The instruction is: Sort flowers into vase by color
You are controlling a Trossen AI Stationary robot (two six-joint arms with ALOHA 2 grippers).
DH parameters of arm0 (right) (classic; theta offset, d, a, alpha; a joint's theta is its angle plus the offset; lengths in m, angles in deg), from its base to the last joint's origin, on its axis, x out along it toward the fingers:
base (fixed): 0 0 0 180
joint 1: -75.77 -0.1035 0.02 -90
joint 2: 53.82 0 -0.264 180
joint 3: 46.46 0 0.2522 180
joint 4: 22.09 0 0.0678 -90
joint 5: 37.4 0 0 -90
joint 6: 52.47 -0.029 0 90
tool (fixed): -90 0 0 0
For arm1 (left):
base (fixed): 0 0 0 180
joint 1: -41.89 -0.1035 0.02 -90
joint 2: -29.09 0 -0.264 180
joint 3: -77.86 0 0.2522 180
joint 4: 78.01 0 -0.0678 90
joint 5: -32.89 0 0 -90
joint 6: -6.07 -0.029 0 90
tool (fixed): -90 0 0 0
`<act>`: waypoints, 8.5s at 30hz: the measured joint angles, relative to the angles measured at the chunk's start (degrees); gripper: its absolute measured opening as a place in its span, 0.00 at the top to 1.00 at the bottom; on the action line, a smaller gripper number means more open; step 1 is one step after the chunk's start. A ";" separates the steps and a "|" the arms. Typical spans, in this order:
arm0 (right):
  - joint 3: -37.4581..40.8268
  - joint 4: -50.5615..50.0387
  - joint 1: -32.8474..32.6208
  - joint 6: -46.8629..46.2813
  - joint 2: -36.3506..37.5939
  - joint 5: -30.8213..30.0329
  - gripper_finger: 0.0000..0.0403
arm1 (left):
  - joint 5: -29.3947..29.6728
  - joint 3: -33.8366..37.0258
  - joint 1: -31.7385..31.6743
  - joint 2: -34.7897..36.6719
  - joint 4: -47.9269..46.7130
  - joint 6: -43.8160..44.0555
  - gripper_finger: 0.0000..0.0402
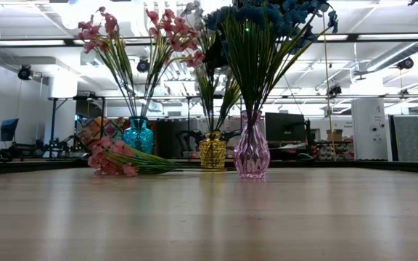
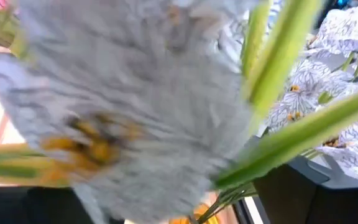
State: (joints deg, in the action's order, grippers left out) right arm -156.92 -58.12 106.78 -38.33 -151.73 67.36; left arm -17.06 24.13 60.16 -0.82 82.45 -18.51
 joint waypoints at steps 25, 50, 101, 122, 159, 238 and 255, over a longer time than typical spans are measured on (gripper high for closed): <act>-11.77 -13.50 0.00 -0.14 0.09 -1.44 0.22 | 0.00 0.00 0.00 0.01 -0.79 0.02 0.43; -12.55 -14.33 -0.37 -1.53 0.13 -1.29 0.49 | -0.02 0.00 0.00 0.00 -0.74 0.02 0.43; -12.29 -13.92 -0.33 -2.30 0.13 -1.31 0.97 | -0.02 0.00 0.00 0.00 -0.74 0.17 0.43; -10.91 -15.19 -0.33 -2.48 0.13 -1.33 0.97 | -0.02 0.00 0.01 0.02 -0.74 0.22 0.43; -11.39 -16.04 -0.33 -1.34 0.04 -1.86 0.85 | -0.02 0.00 0.00 0.01 -0.90 0.22 0.43; 6.23 -21.64 -17.66 -3.89 28.13 -13.29 0.63 | -2.77 -0.28 -0.20 -48.99 12.89 18.81 0.43; 7.85 -22.06 -17.66 -4.07 28.13 -12.85 0.63 | -3.47 0.28 -8.11 -59.92 18.27 21.66 0.46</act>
State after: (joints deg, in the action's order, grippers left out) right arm -149.07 -80.18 89.12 -42.40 -123.60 54.51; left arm -20.54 24.42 52.05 -60.75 100.72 3.15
